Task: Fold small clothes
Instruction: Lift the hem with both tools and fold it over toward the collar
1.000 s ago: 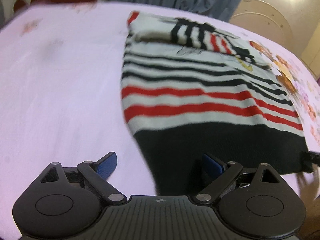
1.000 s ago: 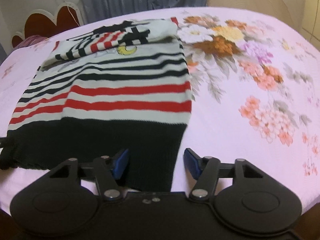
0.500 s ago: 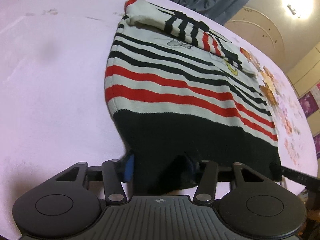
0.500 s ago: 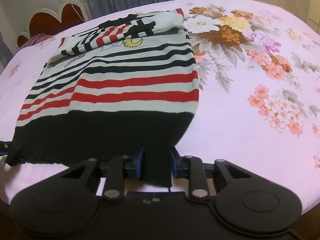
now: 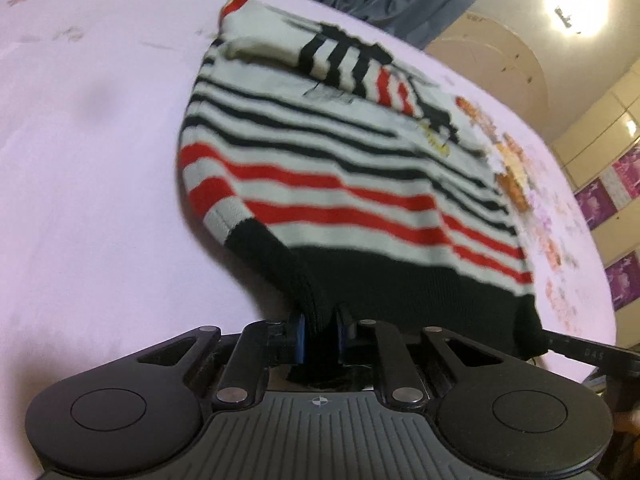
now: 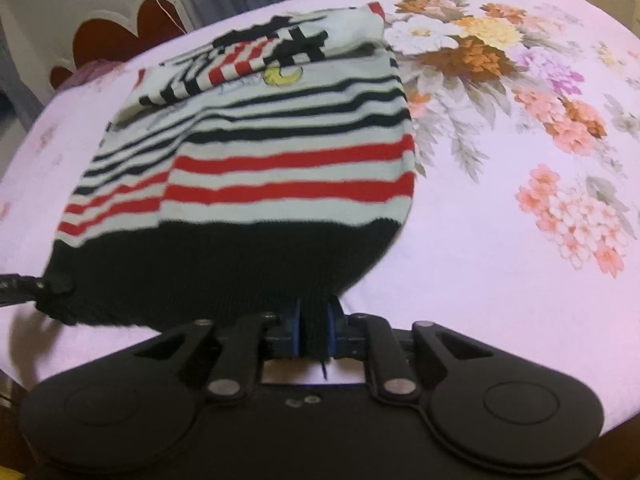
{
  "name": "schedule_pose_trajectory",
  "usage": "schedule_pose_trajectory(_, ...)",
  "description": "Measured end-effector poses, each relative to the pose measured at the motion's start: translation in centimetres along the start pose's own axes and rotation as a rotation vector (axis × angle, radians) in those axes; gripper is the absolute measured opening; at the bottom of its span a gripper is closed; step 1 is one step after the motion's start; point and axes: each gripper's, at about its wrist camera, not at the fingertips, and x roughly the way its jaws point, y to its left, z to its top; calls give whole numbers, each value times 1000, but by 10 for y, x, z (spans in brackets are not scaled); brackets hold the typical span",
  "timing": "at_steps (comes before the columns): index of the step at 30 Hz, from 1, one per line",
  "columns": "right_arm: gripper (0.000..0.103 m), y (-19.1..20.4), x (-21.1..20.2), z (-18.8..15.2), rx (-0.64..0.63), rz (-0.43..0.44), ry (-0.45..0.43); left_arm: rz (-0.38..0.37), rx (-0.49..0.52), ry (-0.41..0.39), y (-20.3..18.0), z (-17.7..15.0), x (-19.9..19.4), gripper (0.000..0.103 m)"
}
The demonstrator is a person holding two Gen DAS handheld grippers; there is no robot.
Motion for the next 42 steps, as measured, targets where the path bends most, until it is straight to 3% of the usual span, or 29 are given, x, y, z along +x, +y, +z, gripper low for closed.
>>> schedule_pose_trajectory(6,12,2,-16,28,3,57,-94,-34,18,-98,-12,34,-11,11)
schedule_pose_trajectory(13,11,3,-24,87,-20,89,-215,-66,24,-206,-25,87,-5,10)
schedule_pose_trajectory(24,11,-2,10,191,-20,92,-336,-46,-14,-340,-28,179,32,10)
schedule_pose_trajectory(34,11,-21,88,269,59,86,-306,45,-58,-334,-15,257,97,10)
schedule_pose_trajectory(42,11,-36,142,304,142,71,-255,112,-62,-296,-6,286,142,10)
